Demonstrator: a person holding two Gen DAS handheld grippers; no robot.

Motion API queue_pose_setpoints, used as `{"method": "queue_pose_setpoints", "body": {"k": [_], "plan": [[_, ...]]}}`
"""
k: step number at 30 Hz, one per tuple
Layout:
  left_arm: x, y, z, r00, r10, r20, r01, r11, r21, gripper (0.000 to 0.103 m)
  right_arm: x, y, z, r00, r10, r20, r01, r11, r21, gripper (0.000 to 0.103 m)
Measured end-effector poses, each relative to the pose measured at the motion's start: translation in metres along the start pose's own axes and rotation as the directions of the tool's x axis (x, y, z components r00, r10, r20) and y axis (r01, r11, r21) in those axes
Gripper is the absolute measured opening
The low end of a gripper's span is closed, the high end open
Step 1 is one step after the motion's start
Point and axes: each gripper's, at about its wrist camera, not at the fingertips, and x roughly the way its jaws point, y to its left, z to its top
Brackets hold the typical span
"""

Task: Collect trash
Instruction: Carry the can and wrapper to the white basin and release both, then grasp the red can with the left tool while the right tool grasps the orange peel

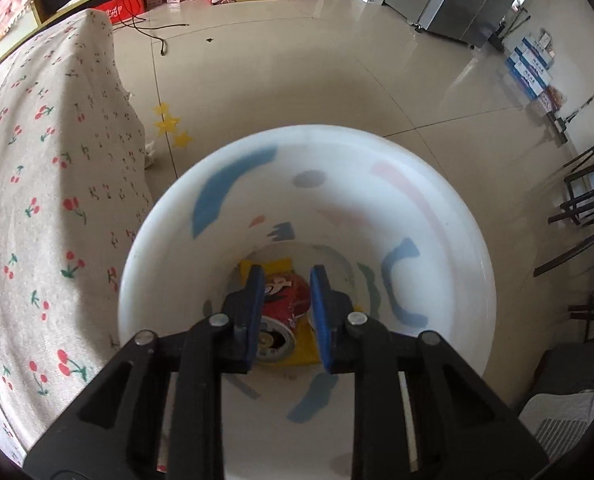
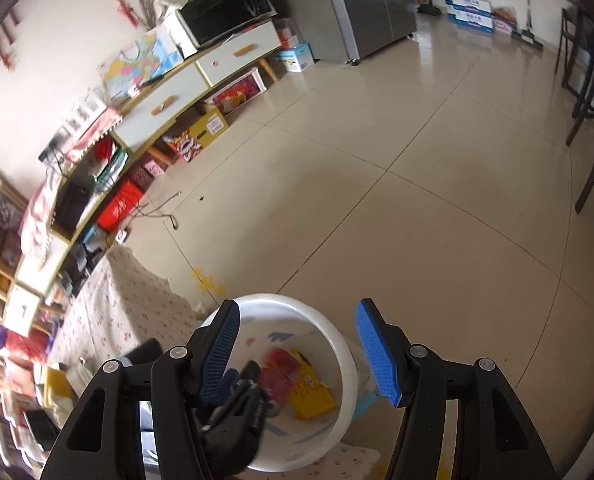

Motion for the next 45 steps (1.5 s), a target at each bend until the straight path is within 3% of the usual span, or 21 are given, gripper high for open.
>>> {"method": "queue_pose_setpoints", "body": {"k": [3,8,17,20,25,31,34,39,45], "plan": [[-0.005,-0.002,-0.006,1.0,0.018,-0.001,-0.018,1.0,0.024,0.025,0.001,-0.001,0.003,1.0,0.017,-0.009,-0.017,1.0,0.009,0.062],[-0.028,0.006,-0.012,0.999,-0.03,0.024,0.03,1.0,-0.006,0.028,0.001,0.004,0.004,0.999,0.036,-0.007,-0.036,0.999,0.002,0.062],[-0.092,0.074,-0.014,0.988,-0.115,0.103,0.128,0.984,-0.124,0.036,0.002,0.023,-0.003,0.998,0.065,-0.013,-0.066,0.996,-0.056,0.062],[-0.113,0.112,-0.027,0.986,-0.098,0.138,0.121,0.978,-0.169,0.047,0.007,0.045,-0.01,0.99,0.129,-0.053,-0.134,0.984,-0.114,0.062],[-0.15,0.183,-0.053,0.981,-0.001,0.192,0.052,0.964,-0.261,0.05,0.017,0.103,-0.038,0.974,0.172,-0.147,-0.21,0.93,-0.3,0.063],[-0.185,0.272,-0.085,0.959,0.166,0.23,-0.057,0.907,-0.417,0.058,0.033,0.172,-0.086,0.959,0.153,-0.239,-0.256,0.832,-0.492,0.064],[-0.193,0.321,-0.101,0.938,0.263,0.225,-0.108,0.84,-0.532,0.06,0.039,0.2,-0.113,0.954,0.143,-0.264,-0.273,0.778,-0.565,0.065],[-0.175,0.389,-0.124,0.957,0.222,0.189,-0.032,0.725,-0.688,0.064,0.053,0.239,-0.157,0.955,0.1,-0.28,-0.271,0.682,-0.679,0.066],[-0.164,0.418,-0.122,0.965,0.166,0.205,0.034,0.691,-0.722,0.064,0.066,0.263,-0.187,0.943,0.108,-0.314,-0.311,0.616,-0.724,0.066]]}}
